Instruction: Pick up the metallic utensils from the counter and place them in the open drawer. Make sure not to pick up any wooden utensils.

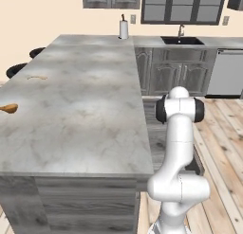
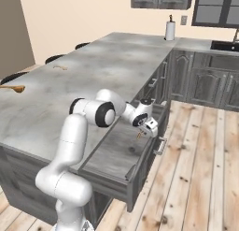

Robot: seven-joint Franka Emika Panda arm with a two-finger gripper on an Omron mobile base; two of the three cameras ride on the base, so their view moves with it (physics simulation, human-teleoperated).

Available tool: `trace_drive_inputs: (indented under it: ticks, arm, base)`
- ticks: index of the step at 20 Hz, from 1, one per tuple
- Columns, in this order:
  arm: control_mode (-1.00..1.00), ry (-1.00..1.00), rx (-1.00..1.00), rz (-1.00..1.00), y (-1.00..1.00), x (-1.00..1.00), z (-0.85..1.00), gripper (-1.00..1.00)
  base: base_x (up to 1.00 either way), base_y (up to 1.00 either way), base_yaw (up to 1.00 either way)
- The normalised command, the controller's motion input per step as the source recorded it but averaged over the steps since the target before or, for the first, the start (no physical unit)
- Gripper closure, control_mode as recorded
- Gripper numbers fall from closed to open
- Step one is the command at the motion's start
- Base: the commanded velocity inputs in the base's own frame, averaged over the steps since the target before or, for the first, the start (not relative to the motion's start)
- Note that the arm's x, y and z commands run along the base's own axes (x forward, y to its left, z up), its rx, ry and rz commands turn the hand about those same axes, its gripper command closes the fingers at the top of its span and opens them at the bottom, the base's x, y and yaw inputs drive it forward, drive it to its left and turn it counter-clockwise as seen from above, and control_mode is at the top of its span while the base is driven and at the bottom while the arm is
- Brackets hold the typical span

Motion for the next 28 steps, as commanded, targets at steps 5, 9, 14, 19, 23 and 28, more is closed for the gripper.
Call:
trace_drive_inputs:
  ticks: [5, 9, 14, 19, 23, 28]
  arm:
    - [-1.00, 0.00, 0.00, 0.00, -0.08, 0.02, -0.19, -1.00]
    - [-1.00, 0.00, 0.00, 0.00, -0.01, 0.00, -0.01, -1.00]
    - [-1.00, -0.09, 0.03, 0.00, 0.12, -0.39, 0.49, -1.00]
    - [-1.00, -0.09, 0.00, 0.00, 0.11, -0.67, 1.00, -1.00]
    - [-1.00, -0.06, 0.00, 0.00, 0.02, -0.89, 1.00, -1.00]
    - [-1.00, -0.14, 0.00, 0.00, 0.13, -0.97, 1.00, -1.00]
  base:
    - [0.00, 0.00, 0.00]
    - [0.00, 0.00, 0.00]
    - [0.00, 0.00, 0.00]
    - [0.00, 0.00, 0.00]
    - [0.00, 0.00, 0.00]
    - [0.00, 0.00, 0.00]
